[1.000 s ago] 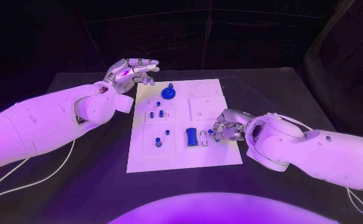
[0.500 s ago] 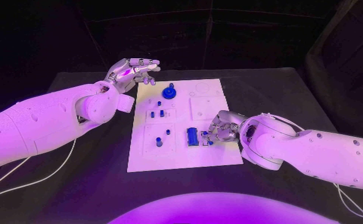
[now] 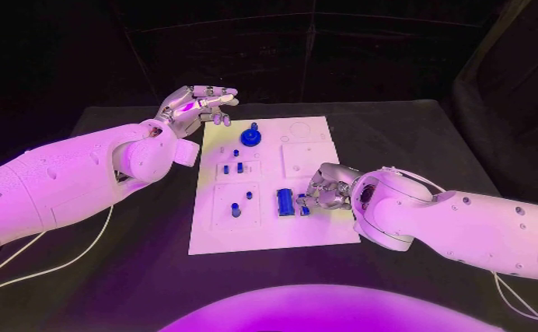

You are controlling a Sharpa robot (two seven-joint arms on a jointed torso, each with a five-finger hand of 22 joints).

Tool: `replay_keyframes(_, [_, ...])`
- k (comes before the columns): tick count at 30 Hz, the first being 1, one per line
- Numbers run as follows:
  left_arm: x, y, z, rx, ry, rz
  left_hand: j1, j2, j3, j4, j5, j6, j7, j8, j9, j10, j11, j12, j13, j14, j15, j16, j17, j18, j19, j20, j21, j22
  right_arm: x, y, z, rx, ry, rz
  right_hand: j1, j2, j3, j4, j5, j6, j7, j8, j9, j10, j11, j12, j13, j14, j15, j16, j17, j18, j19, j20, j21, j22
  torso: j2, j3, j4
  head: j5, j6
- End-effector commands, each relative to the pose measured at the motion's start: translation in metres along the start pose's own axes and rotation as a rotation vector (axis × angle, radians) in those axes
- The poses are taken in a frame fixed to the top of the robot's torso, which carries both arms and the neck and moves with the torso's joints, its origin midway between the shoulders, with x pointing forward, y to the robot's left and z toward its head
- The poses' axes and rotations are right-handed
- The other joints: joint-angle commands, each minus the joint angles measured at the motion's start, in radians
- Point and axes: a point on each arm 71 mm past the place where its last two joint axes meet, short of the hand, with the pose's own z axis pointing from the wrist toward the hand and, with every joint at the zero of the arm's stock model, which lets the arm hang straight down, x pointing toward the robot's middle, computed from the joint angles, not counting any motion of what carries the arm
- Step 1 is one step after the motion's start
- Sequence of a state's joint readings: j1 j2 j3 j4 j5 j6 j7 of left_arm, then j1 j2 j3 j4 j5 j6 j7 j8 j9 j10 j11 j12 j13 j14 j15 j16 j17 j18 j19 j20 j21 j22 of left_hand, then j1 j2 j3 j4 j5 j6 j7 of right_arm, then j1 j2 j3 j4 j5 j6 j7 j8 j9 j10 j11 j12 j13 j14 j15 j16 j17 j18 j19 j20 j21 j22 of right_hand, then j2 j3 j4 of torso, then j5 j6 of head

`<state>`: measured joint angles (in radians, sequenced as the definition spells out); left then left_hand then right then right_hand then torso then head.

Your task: Assemble the parts on the task board

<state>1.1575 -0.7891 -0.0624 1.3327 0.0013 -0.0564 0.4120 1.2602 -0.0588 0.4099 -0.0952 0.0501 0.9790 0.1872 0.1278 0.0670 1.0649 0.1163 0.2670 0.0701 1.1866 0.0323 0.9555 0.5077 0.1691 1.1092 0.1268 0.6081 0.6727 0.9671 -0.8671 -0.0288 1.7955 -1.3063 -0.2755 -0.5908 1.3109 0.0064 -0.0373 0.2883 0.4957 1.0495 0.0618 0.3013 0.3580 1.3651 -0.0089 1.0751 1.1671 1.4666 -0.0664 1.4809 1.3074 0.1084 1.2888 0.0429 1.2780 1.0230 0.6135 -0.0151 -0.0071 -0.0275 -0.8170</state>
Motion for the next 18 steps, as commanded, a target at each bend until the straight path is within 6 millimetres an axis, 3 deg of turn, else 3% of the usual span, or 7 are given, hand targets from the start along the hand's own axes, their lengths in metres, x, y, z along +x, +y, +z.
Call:
replay_keyframes(1, [0.0018, -0.0011, 0.0006, 0.004, 0.013, -0.008, 0.003, 0.009, -0.005, 0.002, -0.001, -0.004, -0.002, 0.0, 0.001, -0.006, -0.002, -0.001, 0.0, -0.006, -0.001, -0.004, -0.001, 0.013, -0.001, 0.005, -0.004, -0.001, -0.0012, 0.0008, 0.0007, 0.002, -0.016, -0.041, -0.024, 0.001, -0.013, 0.001, -0.009, 0.003, 0.008, -0.004, 0.0, 0.005, 0.002, 0.001, 0.0, 0.075, -0.005, 0.004, 0.117, -0.002, 0.006, -0.002, 0.0, -0.002, -0.001, -0.0003, -0.0002, -0.001, 0.0])
replay_keyframes(18, [0.0018, -0.001, 0.0001, 0.001, 0.02, 0.001, 0.003, 0.009, -0.006, 0.001, -0.001, -0.004, -0.001, 0.0, 0.0, -0.007, -0.002, -0.001, 0.0, -0.007, -0.001, -0.003, -0.002, 0.013, -0.001, 0.005, -0.005, -0.002, -0.0021, 0.001, 0.0017, 0.009, -0.033, -0.122, -0.05, 0.0, -0.042, -0.005, -0.056, 0.004, 0.007, -0.004, 0.005, -0.001, 0.002, -0.015, -0.011, 0.073, -0.005, -0.002, 0.108, 0.001, -0.001, -0.001, -0.008, -0.014, 0.0, 0.0001, -0.0001, -0.003, -0.001])
